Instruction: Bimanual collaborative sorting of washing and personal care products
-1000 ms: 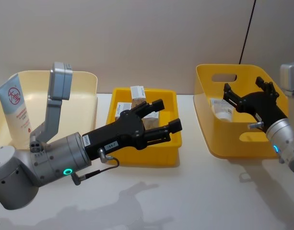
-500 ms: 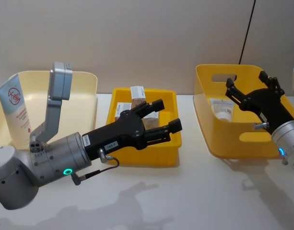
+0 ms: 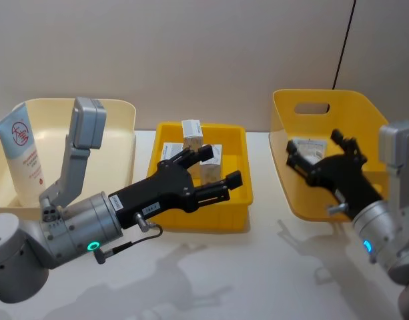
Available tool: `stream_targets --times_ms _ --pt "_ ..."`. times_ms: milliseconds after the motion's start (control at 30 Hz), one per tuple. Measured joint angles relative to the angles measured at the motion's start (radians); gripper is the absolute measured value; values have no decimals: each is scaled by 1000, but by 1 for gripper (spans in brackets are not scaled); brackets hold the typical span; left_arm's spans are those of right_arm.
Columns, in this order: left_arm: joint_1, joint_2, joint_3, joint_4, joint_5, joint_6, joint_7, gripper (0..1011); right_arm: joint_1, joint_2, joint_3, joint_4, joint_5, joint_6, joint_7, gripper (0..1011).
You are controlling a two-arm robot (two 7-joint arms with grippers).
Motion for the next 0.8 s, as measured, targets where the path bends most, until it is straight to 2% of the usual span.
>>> stream_targets --times_ms 400,800 --pt "47 23 -6 -34 106 -26 161 1002 -114 -39 -48 -80 -16 8 -10 1001" --pt "93 45 -12 -68 209 -50 321 1002 -135 -46 -57 -94 -19 10 -12 1001"
